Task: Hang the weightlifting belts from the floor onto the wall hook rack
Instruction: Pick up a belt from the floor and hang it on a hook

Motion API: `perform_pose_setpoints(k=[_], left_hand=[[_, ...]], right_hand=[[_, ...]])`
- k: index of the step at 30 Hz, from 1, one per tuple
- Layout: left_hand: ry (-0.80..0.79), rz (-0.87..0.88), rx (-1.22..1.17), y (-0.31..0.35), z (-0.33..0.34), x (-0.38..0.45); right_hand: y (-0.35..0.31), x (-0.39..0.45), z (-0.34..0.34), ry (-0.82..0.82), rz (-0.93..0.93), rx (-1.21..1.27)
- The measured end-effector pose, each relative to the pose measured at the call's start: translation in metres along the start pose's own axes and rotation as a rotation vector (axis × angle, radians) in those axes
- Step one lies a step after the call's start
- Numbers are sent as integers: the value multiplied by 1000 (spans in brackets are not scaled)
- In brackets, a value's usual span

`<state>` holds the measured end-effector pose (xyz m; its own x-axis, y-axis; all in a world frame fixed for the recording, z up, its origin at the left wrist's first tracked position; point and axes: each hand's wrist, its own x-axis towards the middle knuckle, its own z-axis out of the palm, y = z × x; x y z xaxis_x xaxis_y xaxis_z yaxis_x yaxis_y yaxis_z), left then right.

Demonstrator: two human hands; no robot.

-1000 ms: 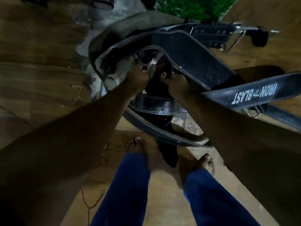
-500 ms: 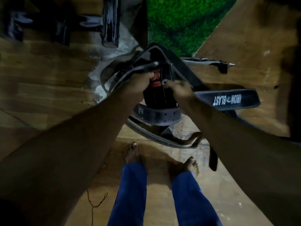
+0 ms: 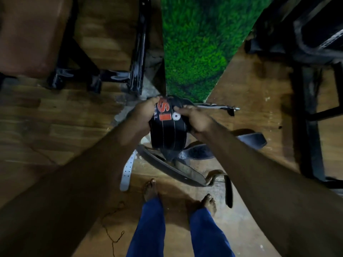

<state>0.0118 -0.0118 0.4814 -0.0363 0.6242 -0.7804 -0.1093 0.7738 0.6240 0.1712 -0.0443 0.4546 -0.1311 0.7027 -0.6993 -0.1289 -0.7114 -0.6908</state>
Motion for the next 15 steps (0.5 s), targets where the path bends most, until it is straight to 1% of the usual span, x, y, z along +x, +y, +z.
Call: perform_pose_setpoints(k=[2, 3, 4, 5, 7, 9, 11, 13, 15], left_hand=[[-54, -75, 62, 3, -3, -11], [-64, -63, 118, 11, -4, -28], [-58, -2, 151, 20, -4, -46], [-67, 74, 153, 30, -4, -70], [-161, 205, 80, 47, 1, -110], [-269, 291, 107, 57, 7, -147], [-293, 315, 180, 72, 10, -176], [-258, 305, 185, 96, 12, -199], [-249, 273, 133, 129, 16, -219]], right_hand=[[9, -14, -8, -82, 35, -47], [4, -31, -9, -119, 41, -56], [-7, -48, -7, -141, 24, -58], [-21, -67, -2, -122, 5, -44], [-51, -95, 3, -41, -8, 33], [-84, -119, 10, 10, -53, 116], [-116, -143, 18, 71, -130, 146], [-144, -175, 24, 137, -212, 53], [-166, -206, 30, 115, -291, -63]])
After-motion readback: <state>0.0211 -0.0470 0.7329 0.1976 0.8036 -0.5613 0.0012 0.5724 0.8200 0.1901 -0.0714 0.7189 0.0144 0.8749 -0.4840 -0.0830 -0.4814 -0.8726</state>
